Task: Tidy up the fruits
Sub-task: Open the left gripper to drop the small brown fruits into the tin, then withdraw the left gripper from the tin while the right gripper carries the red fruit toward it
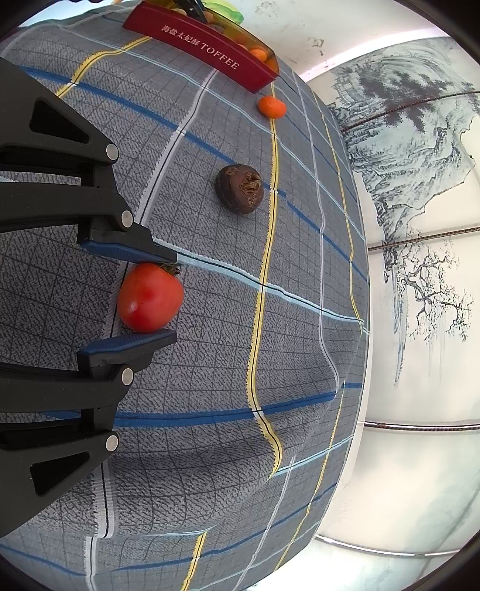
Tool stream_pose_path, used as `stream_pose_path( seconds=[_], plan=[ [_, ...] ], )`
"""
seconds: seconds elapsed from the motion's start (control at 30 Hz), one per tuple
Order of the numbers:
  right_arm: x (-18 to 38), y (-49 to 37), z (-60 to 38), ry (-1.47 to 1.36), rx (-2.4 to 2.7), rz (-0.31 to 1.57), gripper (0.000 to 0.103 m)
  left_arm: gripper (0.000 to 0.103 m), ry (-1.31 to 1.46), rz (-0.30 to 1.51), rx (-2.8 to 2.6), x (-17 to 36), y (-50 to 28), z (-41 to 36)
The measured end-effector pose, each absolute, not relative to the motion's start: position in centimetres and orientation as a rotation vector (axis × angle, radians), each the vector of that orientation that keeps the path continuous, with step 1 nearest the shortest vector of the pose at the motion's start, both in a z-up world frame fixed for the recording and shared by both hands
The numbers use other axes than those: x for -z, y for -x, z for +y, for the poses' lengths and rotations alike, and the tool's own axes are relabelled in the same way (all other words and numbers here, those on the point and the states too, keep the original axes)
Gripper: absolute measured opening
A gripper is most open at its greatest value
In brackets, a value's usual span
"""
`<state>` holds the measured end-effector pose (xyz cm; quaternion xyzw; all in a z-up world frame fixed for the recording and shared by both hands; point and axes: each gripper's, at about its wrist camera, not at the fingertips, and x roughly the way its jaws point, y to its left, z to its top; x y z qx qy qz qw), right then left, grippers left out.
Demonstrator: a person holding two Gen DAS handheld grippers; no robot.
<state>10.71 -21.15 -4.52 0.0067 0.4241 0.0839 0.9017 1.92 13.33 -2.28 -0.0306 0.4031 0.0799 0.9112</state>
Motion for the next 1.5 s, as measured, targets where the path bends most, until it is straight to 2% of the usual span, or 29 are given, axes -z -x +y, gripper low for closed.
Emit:
stream_pose_path(
  seconds=[0.43,0.53,0.67,1.5],
  plan=[
    [4.5,-10.8,-21.0,-0.011,-0.171,0.878,0.036,0.042,0.041,0.797,-0.184,1.1,-2.3,13.1],
    [4.5,-10.8,-20.9,-0.010,-0.170,0.879,0.036,0.050,0.032,0.788,-0.187,0.8,-2.2,12.8],
    [4.5,-10.9,-20.8,-0.009,-0.169,0.879,0.036,0.056,0.027,0.767,-0.195,0.4,-1.7,12.5],
    [4.3,-8.7,-21.5,-0.050,-0.214,0.878,0.036,0.062,-0.001,0.727,-0.191,-1.1,1.1,11.9]
  ],
)
